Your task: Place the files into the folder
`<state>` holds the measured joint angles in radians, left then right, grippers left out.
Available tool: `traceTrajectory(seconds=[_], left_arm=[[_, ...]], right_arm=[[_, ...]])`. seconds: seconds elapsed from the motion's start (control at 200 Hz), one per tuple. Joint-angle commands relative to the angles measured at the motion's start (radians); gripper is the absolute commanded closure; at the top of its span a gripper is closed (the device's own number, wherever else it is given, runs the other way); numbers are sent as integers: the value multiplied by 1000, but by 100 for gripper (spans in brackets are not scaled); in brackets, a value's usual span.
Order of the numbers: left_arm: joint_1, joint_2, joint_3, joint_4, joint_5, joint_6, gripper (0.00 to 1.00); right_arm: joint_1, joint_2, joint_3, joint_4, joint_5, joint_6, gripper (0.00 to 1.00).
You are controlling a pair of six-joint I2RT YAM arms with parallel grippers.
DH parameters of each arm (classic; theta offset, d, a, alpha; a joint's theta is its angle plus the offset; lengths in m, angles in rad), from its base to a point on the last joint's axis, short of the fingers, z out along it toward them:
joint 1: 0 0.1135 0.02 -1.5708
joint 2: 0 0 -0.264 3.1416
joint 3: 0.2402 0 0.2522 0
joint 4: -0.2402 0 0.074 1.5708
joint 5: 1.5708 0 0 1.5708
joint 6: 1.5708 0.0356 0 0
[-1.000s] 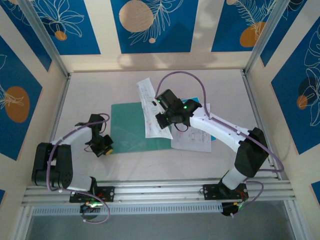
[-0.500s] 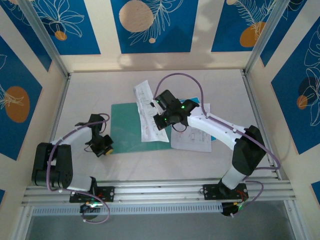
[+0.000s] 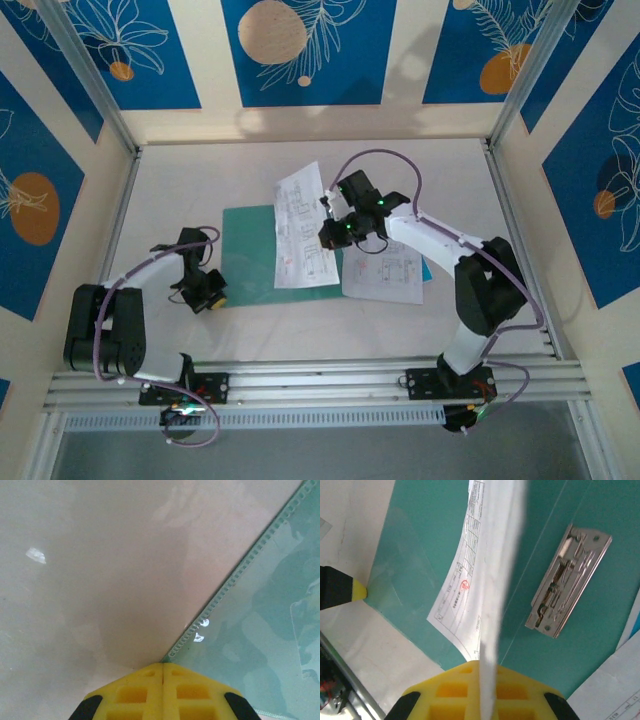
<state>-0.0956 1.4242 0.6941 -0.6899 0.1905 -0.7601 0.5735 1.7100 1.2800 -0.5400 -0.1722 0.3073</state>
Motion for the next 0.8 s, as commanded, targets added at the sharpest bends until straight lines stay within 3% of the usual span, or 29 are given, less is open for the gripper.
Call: traceTrajectory(seconds=[0.0,0.38,0.795], left_arm=[[8,22,5,1,3,16,100],[9,26,2,3,3,12,100],[8,26,2,-7,-4,16,100]], right_arm=[[-23,17,-26,57,-170,24,100],[-59,108,-84,214,-299,87,100],[-35,218,-17,267,-389,96,100]])
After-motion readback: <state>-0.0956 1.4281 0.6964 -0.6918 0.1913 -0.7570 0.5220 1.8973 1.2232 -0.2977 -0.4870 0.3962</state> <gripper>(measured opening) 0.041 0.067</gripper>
